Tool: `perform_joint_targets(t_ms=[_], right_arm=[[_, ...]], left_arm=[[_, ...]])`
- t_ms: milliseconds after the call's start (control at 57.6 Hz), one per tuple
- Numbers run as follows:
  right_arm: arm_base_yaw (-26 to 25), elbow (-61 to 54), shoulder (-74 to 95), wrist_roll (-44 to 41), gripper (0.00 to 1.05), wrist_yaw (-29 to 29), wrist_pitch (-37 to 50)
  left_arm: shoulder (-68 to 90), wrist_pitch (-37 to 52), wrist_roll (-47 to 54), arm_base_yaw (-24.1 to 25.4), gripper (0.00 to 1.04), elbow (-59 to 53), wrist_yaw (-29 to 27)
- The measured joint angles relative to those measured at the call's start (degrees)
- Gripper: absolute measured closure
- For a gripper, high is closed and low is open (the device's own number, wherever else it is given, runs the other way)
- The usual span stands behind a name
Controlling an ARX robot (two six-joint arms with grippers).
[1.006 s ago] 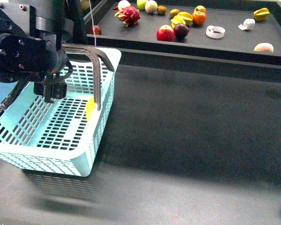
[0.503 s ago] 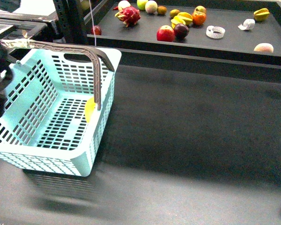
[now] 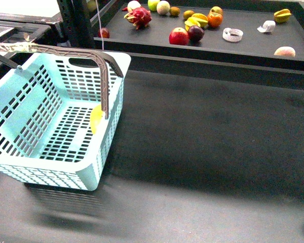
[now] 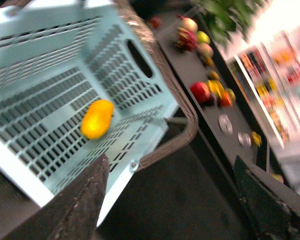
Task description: Pick mango with right arm and hold basket with left
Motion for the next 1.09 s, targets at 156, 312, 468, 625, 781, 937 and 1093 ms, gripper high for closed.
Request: perform_joint_targets(t_ms=[156, 312, 468, 625, 781, 937, 1093], right_arm=[[0.0, 0.0, -0.02, 0.0, 0.08, -0.04, -0.02], [0.0, 0.0, 0.0, 0.0, 0.08, 0.0, -0.02], [0.0, 0.0, 0.0, 0.0, 0.08, -0.02, -0.02], [0.0, 0.0, 0.0, 0.0, 0.08, 0.0, -0.02], [0.0, 0.0, 0.0, 0.0, 0.08, -0.02, -0.02], [0.0, 0.0, 0.0, 0.0, 0.08, 0.0, -0.02], [0.0, 0.0, 0.0, 0.0, 0.08, 0.0, -0.02]], left_arm=[[-6.08, 20.9, 43.8, 6.03, 0.63, -9.09, 13.92], [-15.06, 14.51, 55.04, 10.12, 0.95, -12.37, 18.03], [-24.39, 7.3, 56.83, 13.31, 1.03, -14.05, 20.92], [-33.62, -0.61, 57.31, 16.79, 1.03, -14.43, 25.16], [-41.53, -7.78, 57.61, 21.29, 1.03, -14.47, 28.59], [-47.5, -13.46, 57.66, 21.35, 1.03, -14.49, 28.7], [-52.72, -18.53, 57.66, 21.35, 1.03, -14.49, 28.7]])
